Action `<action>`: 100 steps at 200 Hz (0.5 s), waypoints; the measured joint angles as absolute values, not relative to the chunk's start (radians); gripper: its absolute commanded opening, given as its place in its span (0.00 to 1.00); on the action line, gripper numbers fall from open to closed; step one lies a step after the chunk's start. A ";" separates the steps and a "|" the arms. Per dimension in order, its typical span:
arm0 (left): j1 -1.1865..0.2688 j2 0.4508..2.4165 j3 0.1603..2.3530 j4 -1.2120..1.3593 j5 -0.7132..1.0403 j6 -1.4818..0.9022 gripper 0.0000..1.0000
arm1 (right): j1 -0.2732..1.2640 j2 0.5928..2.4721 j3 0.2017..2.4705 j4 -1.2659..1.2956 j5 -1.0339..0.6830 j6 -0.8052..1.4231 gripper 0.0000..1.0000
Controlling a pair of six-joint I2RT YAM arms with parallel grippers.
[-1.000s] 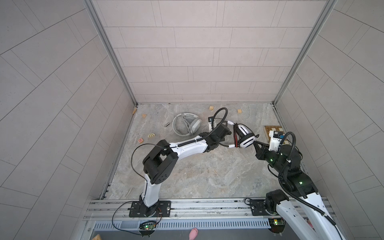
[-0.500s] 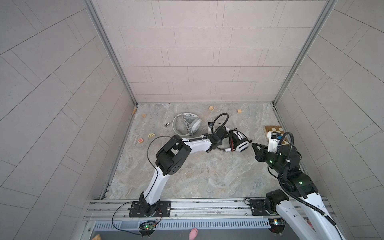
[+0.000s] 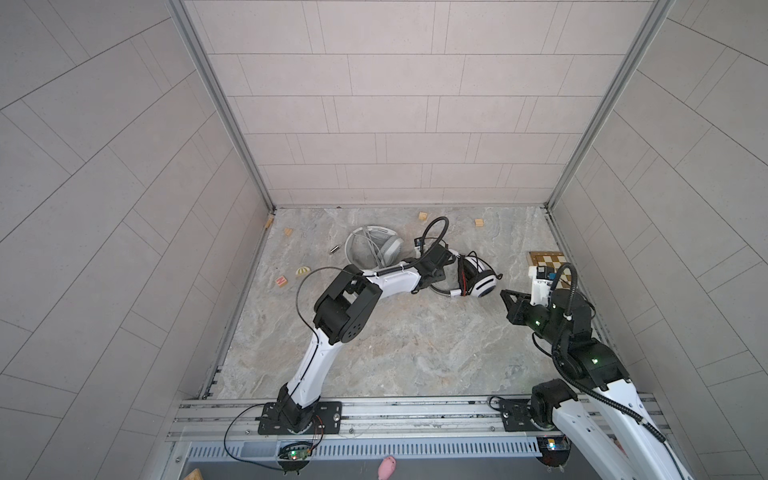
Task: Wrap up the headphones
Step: 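Lower the wrapped headset onto the table with the left gripper and release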
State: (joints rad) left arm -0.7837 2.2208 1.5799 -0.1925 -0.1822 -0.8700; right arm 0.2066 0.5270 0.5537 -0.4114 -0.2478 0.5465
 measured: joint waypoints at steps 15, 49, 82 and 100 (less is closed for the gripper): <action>-0.784 2.216 1.576 -0.210 -0.180 -0.856 0.60 | 0.207 0.533 0.542 -0.413 -0.245 0.539 0.13; -0.784 2.128 1.523 -0.274 -0.214 -0.800 0.80 | 0.207 0.575 0.536 -0.412 -0.220 0.513 0.13; -0.784 1.960 1.462 -0.319 -0.286 -0.722 0.82 | 0.207 0.623 0.537 -0.412 -0.163 0.484 0.15; -0.784 1.835 1.394 -0.313 -0.341 -0.686 0.82 | 0.207 0.638 0.548 -0.414 -0.109 0.460 0.15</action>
State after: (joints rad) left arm -0.7837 1.8355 1.3937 -0.3126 -0.3408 -0.6865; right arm 0.2066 0.6384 0.5484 -0.4145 -0.1085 0.4599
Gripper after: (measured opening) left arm 0.818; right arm 0.148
